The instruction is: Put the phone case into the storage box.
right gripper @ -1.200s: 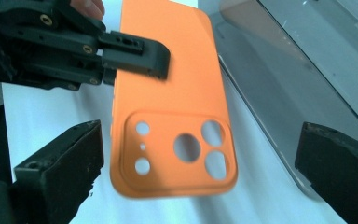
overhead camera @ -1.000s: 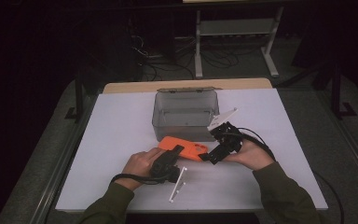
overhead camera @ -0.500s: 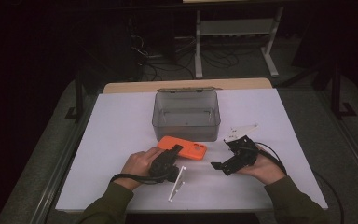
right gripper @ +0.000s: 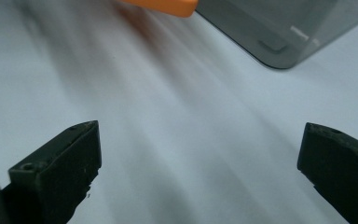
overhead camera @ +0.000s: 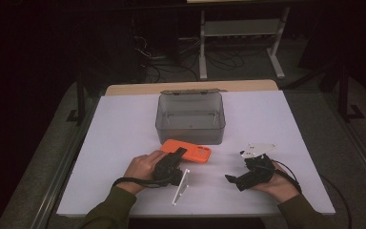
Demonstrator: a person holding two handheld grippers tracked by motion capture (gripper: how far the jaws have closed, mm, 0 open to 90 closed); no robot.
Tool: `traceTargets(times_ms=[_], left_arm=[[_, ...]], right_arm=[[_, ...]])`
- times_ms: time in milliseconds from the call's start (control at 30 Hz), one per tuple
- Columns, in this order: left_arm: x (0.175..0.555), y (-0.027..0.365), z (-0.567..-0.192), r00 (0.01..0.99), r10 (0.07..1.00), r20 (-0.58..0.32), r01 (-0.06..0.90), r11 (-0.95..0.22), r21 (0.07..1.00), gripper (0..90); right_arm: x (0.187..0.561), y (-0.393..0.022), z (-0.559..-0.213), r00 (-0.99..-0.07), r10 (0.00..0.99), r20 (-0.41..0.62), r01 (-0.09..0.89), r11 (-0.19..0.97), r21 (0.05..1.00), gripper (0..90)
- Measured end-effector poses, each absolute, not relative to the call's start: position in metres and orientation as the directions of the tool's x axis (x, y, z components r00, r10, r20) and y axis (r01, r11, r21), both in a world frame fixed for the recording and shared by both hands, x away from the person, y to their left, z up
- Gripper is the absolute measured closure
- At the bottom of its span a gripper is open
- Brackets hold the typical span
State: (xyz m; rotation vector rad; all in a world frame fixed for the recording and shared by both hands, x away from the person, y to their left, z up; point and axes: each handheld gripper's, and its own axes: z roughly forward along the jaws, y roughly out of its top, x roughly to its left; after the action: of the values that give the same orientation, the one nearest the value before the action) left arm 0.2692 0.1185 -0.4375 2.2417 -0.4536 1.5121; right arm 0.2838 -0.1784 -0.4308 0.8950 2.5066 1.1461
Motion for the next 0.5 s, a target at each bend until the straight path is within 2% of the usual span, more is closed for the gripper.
traceTargets(times_ms=[133,500], left_arm=[[0.2706,0.1192,-0.4361,0.38,-0.027,0.925,-0.467,-0.868,0.167,78.9],[0.2758,0.1236,-0.4301,0.454,0.052,0.89,-0.43,-0.861,0.27,78.9]], right_arm=[[0.2809,-0.1811,-0.4357,-0.757,0.652,0.031,0.442,0.477,0.759,0.0],[0.2818,-0.1797,-0.439,-0.763,0.647,0.02,0.435,0.49,0.756,0.0]])
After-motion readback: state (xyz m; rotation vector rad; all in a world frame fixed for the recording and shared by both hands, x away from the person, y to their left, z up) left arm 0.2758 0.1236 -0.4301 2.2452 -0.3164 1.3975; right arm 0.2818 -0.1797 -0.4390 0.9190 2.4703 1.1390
